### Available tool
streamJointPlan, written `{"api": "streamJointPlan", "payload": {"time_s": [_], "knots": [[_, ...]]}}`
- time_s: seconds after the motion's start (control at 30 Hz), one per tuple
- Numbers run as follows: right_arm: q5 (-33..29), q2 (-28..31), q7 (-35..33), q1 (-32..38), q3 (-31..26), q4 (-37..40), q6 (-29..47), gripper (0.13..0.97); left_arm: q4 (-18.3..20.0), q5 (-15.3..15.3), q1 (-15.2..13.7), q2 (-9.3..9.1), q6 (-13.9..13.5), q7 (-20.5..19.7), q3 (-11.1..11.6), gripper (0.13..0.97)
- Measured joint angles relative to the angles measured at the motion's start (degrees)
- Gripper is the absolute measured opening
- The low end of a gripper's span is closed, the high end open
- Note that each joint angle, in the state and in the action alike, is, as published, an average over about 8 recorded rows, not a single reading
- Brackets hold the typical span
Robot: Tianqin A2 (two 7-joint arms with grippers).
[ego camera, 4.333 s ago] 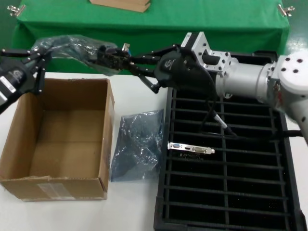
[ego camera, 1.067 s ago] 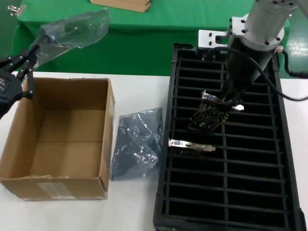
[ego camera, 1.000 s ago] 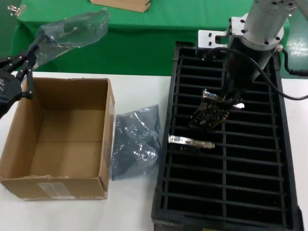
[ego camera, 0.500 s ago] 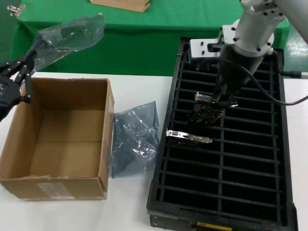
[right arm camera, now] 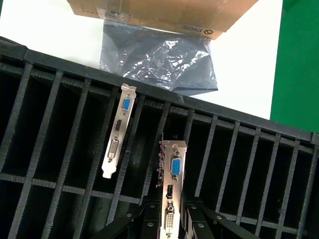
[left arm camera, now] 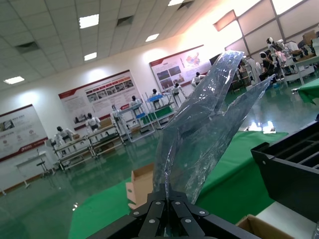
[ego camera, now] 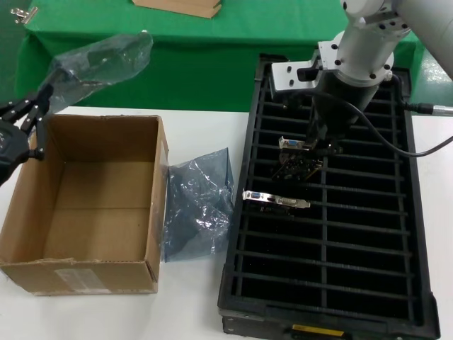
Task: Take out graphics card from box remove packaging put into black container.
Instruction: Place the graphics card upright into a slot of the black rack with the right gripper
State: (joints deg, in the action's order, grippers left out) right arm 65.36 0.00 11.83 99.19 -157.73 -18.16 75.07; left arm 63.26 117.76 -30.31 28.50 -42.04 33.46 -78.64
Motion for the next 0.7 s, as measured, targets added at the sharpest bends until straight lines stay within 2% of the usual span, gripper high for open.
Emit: {"api": "streamJointPlan", "payload": {"time_s": [0.3, 0.6, 0.7], "knots": [[-0.2, 0.0, -0.71, -0.37, 0.0, -0.64, -1.6, 0.212, -0.96, 0.17, 0.49, 0.45, -0.48, 0.12, 0.29, 0.139], [0.01, 0.0, -0.78, -0.72, 0.0, -1.69, -2.27, 0.297, -1.2, 0.26, 1.07, 0.73, -0.56, 0.15, 0.59, 0.139], [-0.17, 0.0, -0.76, -0.79, 0.0, -2.01, -2.51, 0.353, -1.3, 0.43, 1.21, 0.92, -0.58, -0.46, 0.66, 0.139]]}}
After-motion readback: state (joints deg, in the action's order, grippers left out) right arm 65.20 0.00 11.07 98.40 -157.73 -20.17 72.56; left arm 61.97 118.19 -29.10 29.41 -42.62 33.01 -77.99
